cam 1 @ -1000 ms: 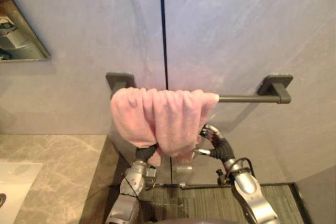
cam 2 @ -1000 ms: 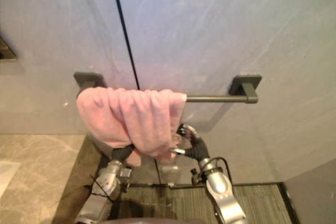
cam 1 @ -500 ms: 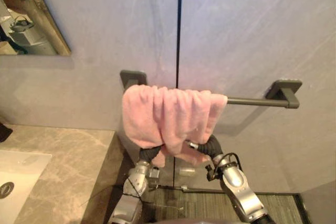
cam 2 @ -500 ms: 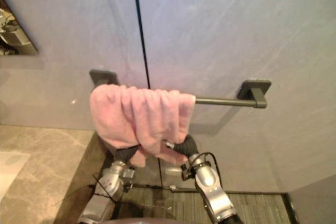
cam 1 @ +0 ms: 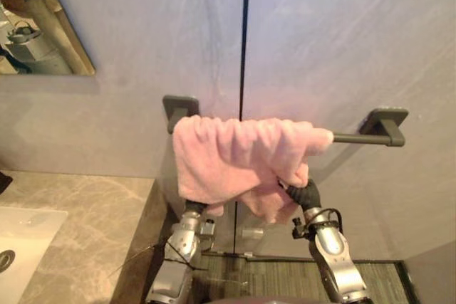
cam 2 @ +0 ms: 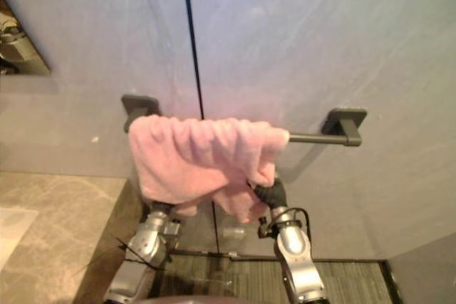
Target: Organize washtable
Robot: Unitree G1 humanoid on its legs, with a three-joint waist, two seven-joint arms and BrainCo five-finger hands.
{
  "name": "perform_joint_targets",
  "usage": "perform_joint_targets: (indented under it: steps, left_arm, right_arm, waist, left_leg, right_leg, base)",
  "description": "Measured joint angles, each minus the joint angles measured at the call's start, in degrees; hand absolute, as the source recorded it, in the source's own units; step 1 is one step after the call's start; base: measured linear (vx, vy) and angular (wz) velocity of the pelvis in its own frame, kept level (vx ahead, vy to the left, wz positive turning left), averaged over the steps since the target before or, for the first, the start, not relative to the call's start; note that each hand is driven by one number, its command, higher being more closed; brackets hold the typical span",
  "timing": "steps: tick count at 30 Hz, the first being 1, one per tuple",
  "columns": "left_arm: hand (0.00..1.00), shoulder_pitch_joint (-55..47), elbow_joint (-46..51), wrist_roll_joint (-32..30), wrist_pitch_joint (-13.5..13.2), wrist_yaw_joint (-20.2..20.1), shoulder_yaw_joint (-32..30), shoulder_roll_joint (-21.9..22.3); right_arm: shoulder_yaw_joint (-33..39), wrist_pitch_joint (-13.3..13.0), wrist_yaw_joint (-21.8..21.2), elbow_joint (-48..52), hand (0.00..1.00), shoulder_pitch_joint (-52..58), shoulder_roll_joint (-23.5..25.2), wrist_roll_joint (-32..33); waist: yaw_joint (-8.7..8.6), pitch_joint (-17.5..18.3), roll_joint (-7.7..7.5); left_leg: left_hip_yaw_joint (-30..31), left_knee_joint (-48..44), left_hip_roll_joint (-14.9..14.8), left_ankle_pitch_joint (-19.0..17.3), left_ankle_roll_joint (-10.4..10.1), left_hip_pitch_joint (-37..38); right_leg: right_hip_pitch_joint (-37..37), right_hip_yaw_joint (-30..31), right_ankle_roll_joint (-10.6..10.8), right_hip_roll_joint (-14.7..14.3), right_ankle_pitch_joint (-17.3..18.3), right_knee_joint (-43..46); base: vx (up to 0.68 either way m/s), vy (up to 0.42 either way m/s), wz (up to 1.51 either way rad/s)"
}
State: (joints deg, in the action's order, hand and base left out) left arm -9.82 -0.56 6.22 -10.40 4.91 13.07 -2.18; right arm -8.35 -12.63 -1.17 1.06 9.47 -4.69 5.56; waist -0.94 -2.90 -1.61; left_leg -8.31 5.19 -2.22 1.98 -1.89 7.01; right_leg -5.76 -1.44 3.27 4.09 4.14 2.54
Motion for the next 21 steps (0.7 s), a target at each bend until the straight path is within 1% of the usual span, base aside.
perform_joint_targets:
  steps: [3, 6, 9, 12, 14, 21]
  left_arm:
    - [1.0, 0.15, 0.59, 0.0, -0.07, -0.48, 0.32, 0.4]
    - [1.0, 0.25, 0.79, 0.0, -0.07, -1.26, 1.17, 0.78]
    - [1.0, 0.27, 1.76, 0.01, -0.07, -1.54, 2.63, 0.83]
    - [1.0, 0.85, 2.13, 0.24, -0.06, -2.25, 3.17, 0.86]
    - [1.0, 1.66, 2.13, 0.4, -0.06, -2.33, 3.58, 0.88]
    - [1.0, 2.24, 2.01, 0.4, -0.01, -2.96, 4.91, 0.89]
  right_arm:
    - [1.21, -0.22, -0.01, 0.06, 1.0, 0.22, 0.12, -1.18]
    - [3.5, -0.22, 0.21, 0.06, 1.0, 0.59, 1.95, -1.7]
    - [4.49, -0.22, 1.37, 0.06, 1.0, 0.72, 2.21, -1.7]
    - [5.41, -0.23, 1.78, 0.06, 1.0, 0.71, 2.25, -1.7]
    - [5.7, -0.22, 2.24, 0.06, 1.0, 0.71, 2.27, -1.7]
    - [7.4, -0.22, 2.31, -0.66, 1.0, 0.88, 2.26, -1.7]
  waist:
    - [-0.06, 0.0, 0.01]
    - [-0.53, -0.01, 0.02]
    - [-0.63, -0.03, 0.06]
    - [-0.76, -0.09, 0.47]
    - [-1.31, -0.1, 0.97]
    - [-1.42, -0.04, 1.45]
  left_leg:
    - [-0.06, 0.0, 0.09, 0.0, 0.01, -0.02]
    - [-0.23, -0.01, 0.09, -0.02, 0.01, 0.01]
    - [-0.6, -0.01, 0.1, -0.06, 0.03, 0.19]
    - [-1.48, 0.01, 0.1, -0.19, 0.14, 0.72]
    - [-1.86, 0.02, 0.17, -0.25, 0.22, 0.9]
    - [-2.87, 0.07, 0.2, -0.36, 0.33, 1.15]
  right_leg:
    - [-0.07, 0.07, 0.18, 0.07, -0.11, -0.25]
    - [-0.04, 0.22, 0.22, 0.08, -0.14, -0.26]
    - [-0.04, 0.59, 0.33, 0.08, -0.2, -0.24]
    - [-0.05, 1.47, 0.44, 0.07, -0.27, -0.14]
    - [-0.01, 1.8, 0.58, 0.14, -0.36, -0.11]
    - [0.29, 2.94, 0.75, 0.12, -0.47, -0.13]
  base:
    - [0.0, 0.0, 0.0]
    - [-0.01, -0.005, -0.01]
    - [-0.02, -0.009, -0.07]
    - [-0.03, -0.004, -0.15]
    - [-0.03, -0.002, -0.09]
    - [-0.02, -0.01, -0.08]
